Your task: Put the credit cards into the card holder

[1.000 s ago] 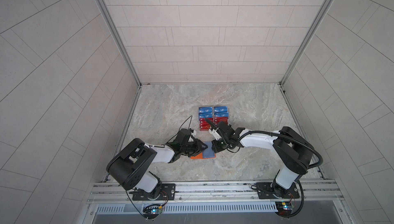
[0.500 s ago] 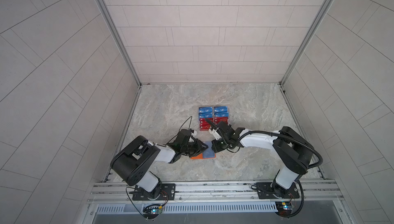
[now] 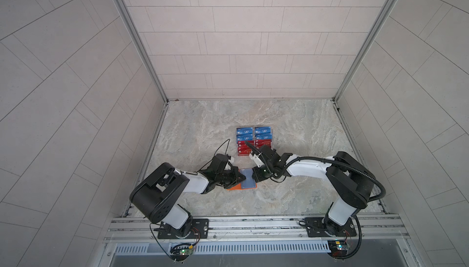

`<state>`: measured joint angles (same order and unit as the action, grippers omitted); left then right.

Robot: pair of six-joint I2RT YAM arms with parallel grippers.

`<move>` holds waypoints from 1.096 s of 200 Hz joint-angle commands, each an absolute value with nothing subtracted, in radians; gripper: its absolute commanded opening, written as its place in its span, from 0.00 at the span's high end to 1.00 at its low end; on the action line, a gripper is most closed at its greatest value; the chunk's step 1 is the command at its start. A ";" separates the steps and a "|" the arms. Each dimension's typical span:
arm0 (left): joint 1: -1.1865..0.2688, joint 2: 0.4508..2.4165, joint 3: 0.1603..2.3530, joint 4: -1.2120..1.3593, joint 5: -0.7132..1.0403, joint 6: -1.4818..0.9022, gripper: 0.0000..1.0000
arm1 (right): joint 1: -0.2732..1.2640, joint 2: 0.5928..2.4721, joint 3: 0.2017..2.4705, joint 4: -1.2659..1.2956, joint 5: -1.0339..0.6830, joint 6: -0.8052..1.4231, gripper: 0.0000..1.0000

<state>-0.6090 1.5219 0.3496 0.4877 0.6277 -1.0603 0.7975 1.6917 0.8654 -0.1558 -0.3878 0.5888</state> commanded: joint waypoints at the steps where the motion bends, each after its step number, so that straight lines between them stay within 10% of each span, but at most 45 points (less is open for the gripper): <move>1: -0.606 1.500 0.357 0.427 0.634 -1.027 0.99 | 0.789 1.659 0.843 -0.125 -0.395 0.627 0.99; 174: -0.581 1.462 0.341 0.411 0.725 -0.956 0.96 | 0.782 1.684 0.825 -0.048 -0.503 0.628 0.98; 219: -0.581 1.461 0.344 0.415 0.737 -0.960 0.77 | 0.786 1.691 0.816 0.003 -0.567 0.641 0.97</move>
